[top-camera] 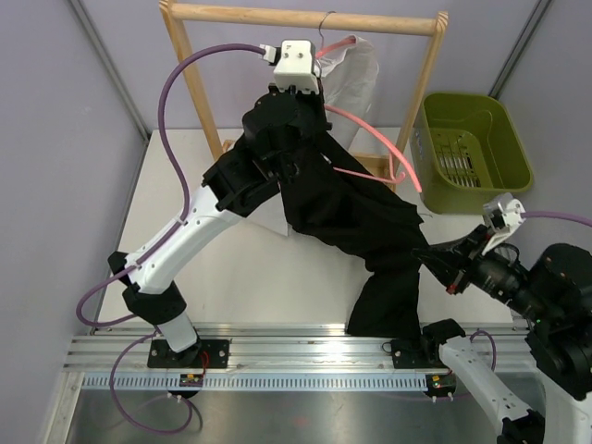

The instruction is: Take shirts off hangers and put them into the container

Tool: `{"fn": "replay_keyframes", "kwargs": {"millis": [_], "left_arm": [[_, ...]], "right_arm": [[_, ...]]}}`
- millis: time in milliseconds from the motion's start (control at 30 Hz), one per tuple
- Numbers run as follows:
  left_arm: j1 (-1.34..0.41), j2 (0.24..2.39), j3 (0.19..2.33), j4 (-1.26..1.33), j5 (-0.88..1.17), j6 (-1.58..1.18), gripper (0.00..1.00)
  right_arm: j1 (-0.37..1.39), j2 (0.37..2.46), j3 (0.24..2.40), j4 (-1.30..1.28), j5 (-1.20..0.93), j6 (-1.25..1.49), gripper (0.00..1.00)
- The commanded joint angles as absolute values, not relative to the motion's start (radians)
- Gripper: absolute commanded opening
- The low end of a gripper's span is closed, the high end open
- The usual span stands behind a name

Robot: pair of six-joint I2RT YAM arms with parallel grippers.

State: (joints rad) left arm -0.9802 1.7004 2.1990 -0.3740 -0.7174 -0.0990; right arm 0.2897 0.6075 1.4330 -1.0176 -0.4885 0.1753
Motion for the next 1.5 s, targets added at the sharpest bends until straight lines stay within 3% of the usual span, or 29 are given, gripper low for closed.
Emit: {"fn": "replay_keyframes", "kwargs": {"millis": [0,300,467,800,1000,1100,1133,1300,1467], "left_arm": [[-0.920,1.654,2.259,-0.264,-0.779,-0.046,0.00],[-0.919,1.593,2.223,-0.354,-0.654,-0.213,0.00],[-0.968,1.473,2.008,-0.353,-0.419,-0.478,0.00],[-1.078,1.276,1.641,-0.145,-0.177,-0.871,0.00],[-1.086,1.198,1.545,-0.038,-0.118,-0.841,0.00],[-1.091,1.183,1.618,-0.153,-0.158,-0.662,0.00],[-1.091,1.180,1.640,-0.170,-0.178,-0.608,0.00],[-1.088,1.200,1.652,-0.129,-0.199,-0.308,0.00],[-1.083,1.333,1.742,-0.156,-0.141,-0.200,0.00]], "right_arm": [[0.288,0.575,1.494,-1.139,-0.470,0.163,0.00],[0.288,0.681,1.339,-1.115,-0.284,0.219,0.00],[0.288,0.741,1.259,-1.034,-0.282,0.207,0.00],[0.290,0.772,1.215,-0.953,-0.331,0.210,0.00],[0.288,0.793,1.221,-0.972,-0.270,0.209,0.00],[0.288,0.801,1.265,-1.035,-0.143,0.215,0.81],[0.288,0.799,1.279,-1.048,-0.121,0.218,0.99],[0.290,0.776,1.373,-1.055,-0.107,0.242,0.99],[0.288,0.795,1.515,-1.078,-0.152,0.247,0.99]]}}
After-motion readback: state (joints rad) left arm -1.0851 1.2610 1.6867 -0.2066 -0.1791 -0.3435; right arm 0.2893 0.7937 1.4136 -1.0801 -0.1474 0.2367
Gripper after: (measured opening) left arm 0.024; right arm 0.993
